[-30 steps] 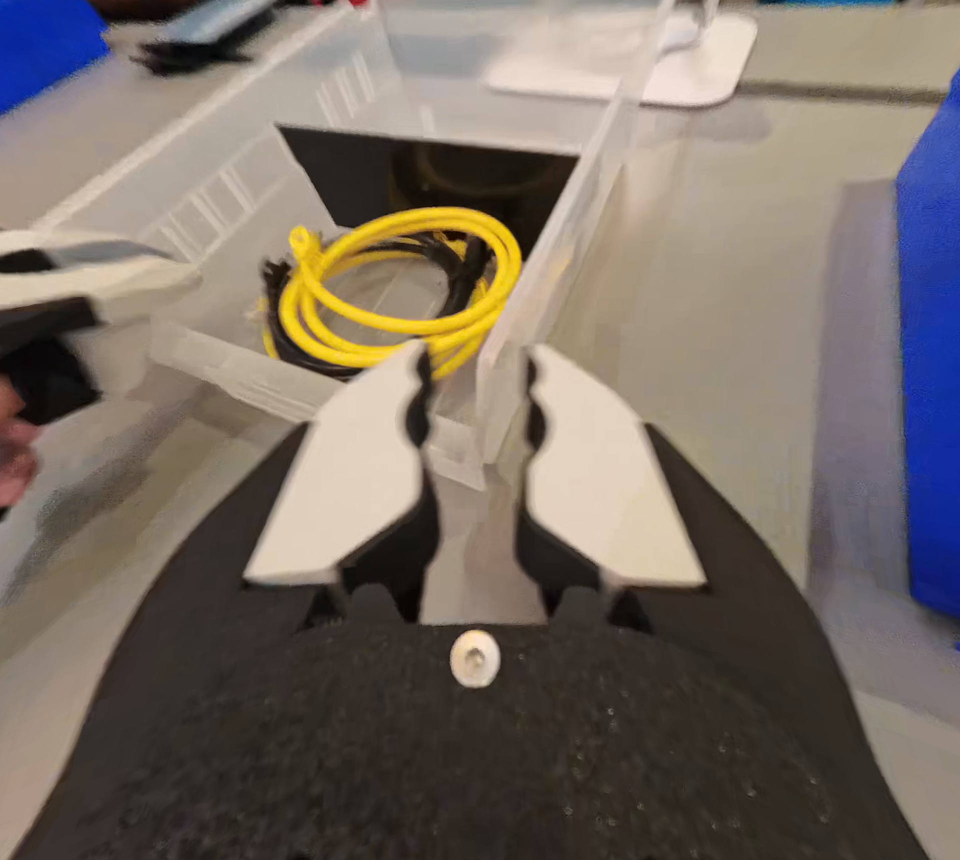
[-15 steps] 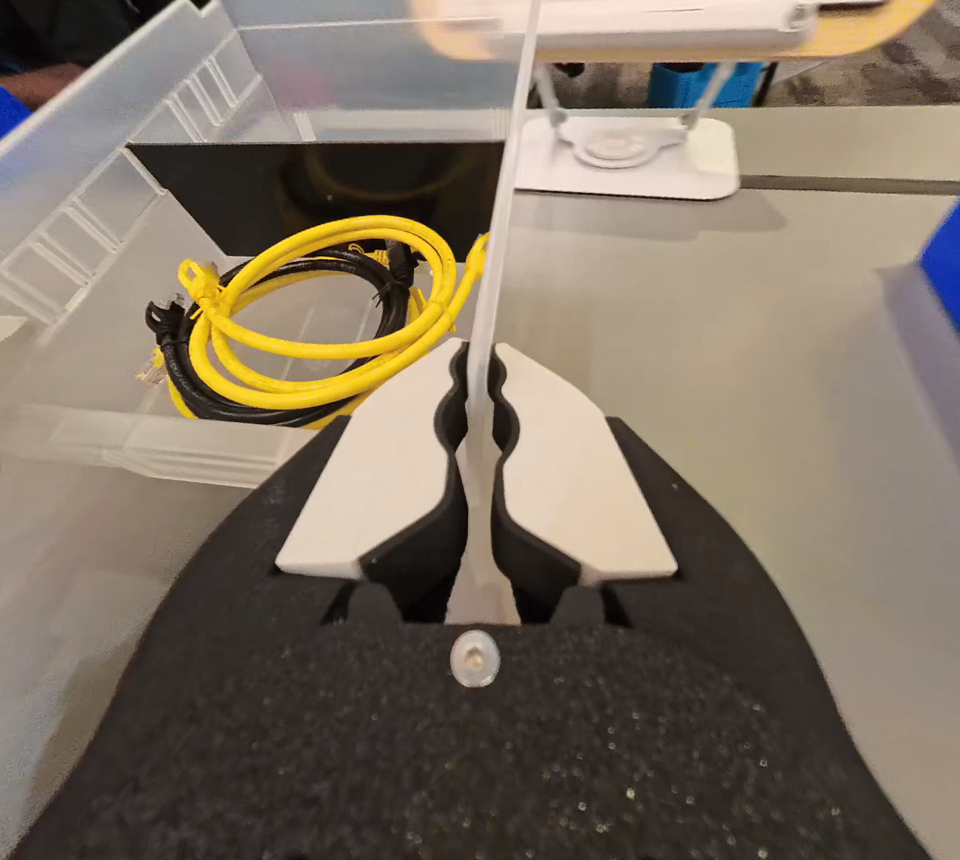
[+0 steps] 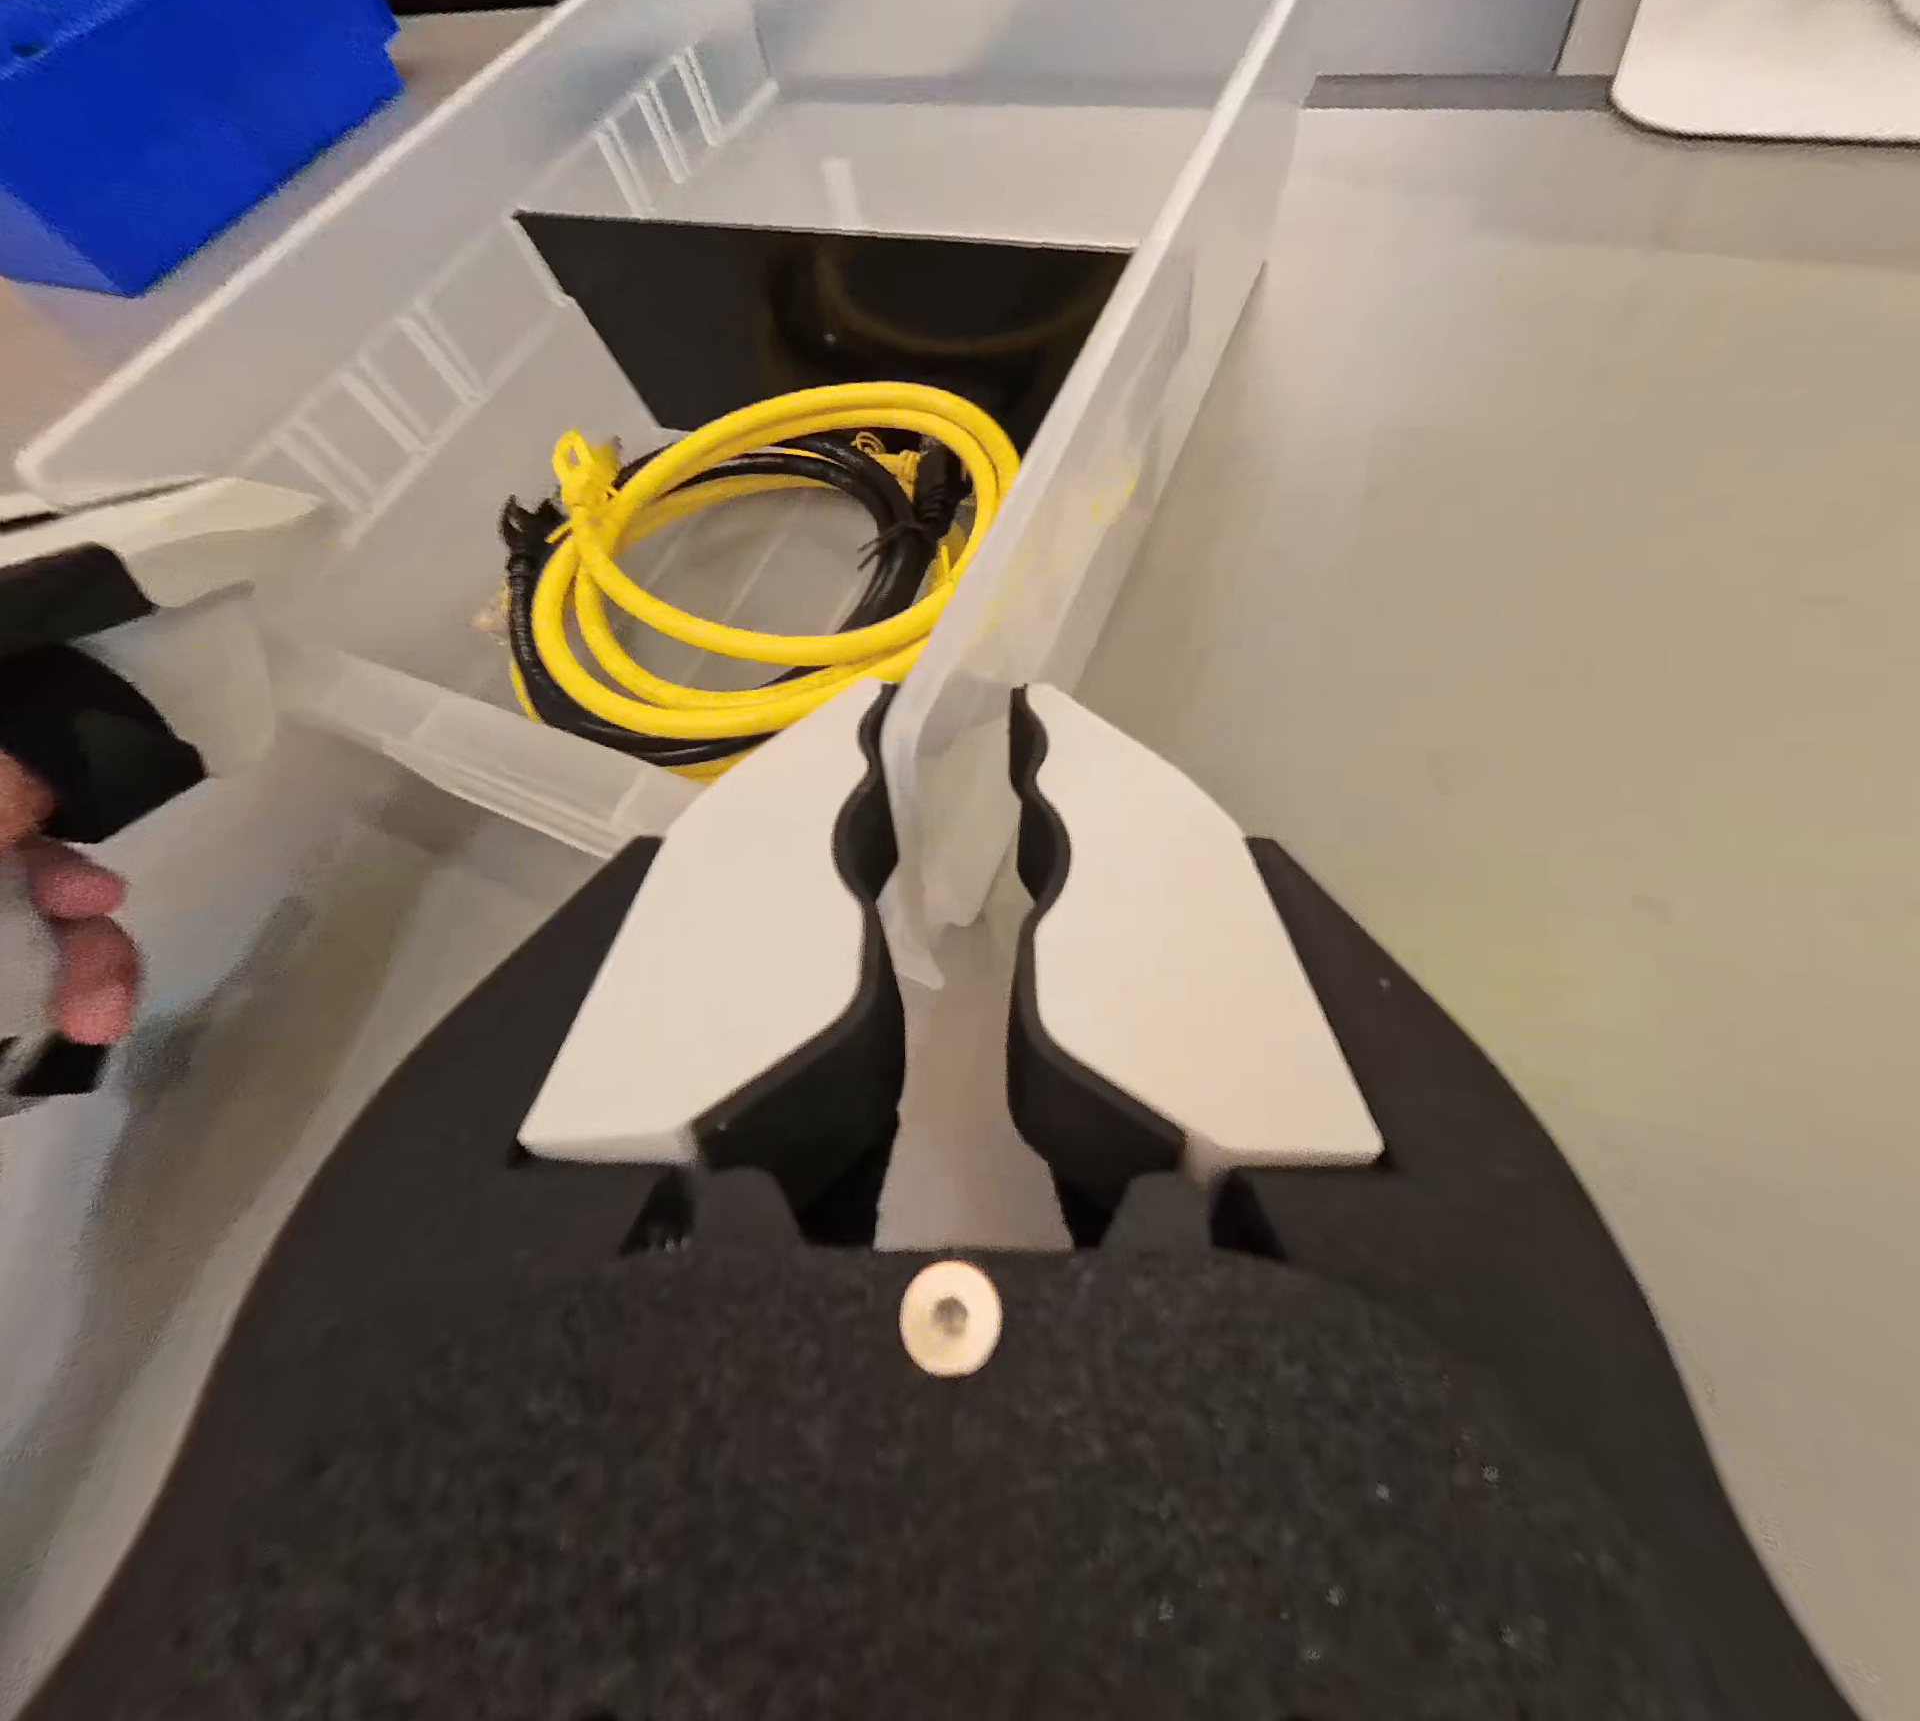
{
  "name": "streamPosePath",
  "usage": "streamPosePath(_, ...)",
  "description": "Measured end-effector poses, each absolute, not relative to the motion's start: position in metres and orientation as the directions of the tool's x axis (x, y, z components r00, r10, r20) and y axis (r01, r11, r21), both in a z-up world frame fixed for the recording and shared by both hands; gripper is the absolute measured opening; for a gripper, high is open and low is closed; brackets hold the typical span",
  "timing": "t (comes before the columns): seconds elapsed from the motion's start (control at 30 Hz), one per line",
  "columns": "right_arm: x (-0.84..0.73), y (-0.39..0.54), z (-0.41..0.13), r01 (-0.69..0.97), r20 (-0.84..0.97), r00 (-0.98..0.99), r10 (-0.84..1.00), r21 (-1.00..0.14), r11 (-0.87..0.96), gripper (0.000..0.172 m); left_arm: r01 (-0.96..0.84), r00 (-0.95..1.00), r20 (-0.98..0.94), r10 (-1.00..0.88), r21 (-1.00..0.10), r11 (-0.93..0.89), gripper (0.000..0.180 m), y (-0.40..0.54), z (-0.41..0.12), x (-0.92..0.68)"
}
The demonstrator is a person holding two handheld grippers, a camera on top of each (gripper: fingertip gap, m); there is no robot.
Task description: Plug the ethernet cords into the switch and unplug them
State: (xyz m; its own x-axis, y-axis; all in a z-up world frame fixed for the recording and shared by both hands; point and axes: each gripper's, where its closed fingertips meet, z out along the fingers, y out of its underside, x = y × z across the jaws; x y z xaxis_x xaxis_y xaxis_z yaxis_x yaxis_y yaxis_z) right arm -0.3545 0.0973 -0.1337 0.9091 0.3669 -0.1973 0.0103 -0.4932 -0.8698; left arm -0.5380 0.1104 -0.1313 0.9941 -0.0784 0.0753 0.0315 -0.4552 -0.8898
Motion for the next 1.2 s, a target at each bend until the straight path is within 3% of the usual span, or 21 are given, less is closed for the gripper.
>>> streamPosePath(0.1,-0.359,0.095,-0.132,0.061,-0.198,0.875,0.442,-0.860,-0.507,0.021,-0.052,0.997,-0.017,-0.080,-0.884,-0.465,0.043,0.108,-0.131,-0.537)
streamPosePath(0.17,-0.357,0.085,-0.123,0.119,-0.166,0.835,0.524,-0.876,-0.467,0.017,-0.096,0.991,-0.128,0.034,-0.873,-0.478,0.064,0.104,-0.126,-0.555)
streamPosePath(0.3,-0.327,0.053,-0.089,0.226,-0.050,0.727,0.685,-0.924,-0.307,0.016,-0.088,0.980,-0.150,0.132,-0.919,-0.385,0.061,0.095,-0.100,-0.559)
streamPosePath(0.4,-0.270,0.034,-0.065,0.207,-0.037,0.692,0.721,-0.947,-0.247,0.021,-0.097,0.981,-0.137,0.137,-0.958,-0.270,0.062,0.085,-0.071,-0.544)
streamPosePath(0.5,-0.177,0.034,-0.050,0.140,-0.032,0.781,0.624,-0.964,-0.225,0.031,-0.100,0.980,-0.115,0.162,-0.990,-0.099,0.062,0.069,-0.030,-0.530)
streamPosePath(0.57,-0.110,0.032,-0.046,0.117,-0.007,0.833,0.553,-0.975,-0.188,0.035,-0.048,0.996,-0.050,0.074,-0.998,-0.031,0.066,0.061,-0.019,-0.507)
streamPosePath(0.7,0.024,0.031,-0.050,0.096,0.027,0.936,0.351,-0.979,-0.182,0.036,0.079,0.984,0.096,-0.150,-0.990,-0.115,0.074,0.053,-0.045,-0.455)
streamPosePath(0.83,0.137,0.017,-0.064,-0.089,-0.099,0.994,0.047,-0.981,-0.171,0.042,0.254,0.901,0.310,-0.305,-0.944,-0.209,0.074,0.043,-0.060,-0.415)
streamPosePath(1.0,0.176,0.006,-0.096,-0.099,-0.092,0.995,-0.043,-0.971,-0.219,0.040,0.228,0.889,0.309,-0.337,-0.938,-0.260,0.068,0.042,-0.077,-0.405)
streamPosePath(1.1,0.172,0.008,-0.093,-0.145,-0.148,0.989,0.002,-0.968,-0.203,0.041,0.141,0.920,0.222,-0.324,-0.957,-0.255,0.065,0.045,-0.083,-0.411)
streamPosePath(1.2,0.168,0.010,-0.097,-0.101,-0.107,0.994,0.015,-0.970,-0.219,0.041,0.154,0.911,0.250,-0.327,-0.944,-0.292,0.064,0.046,-0.088,-0.411)
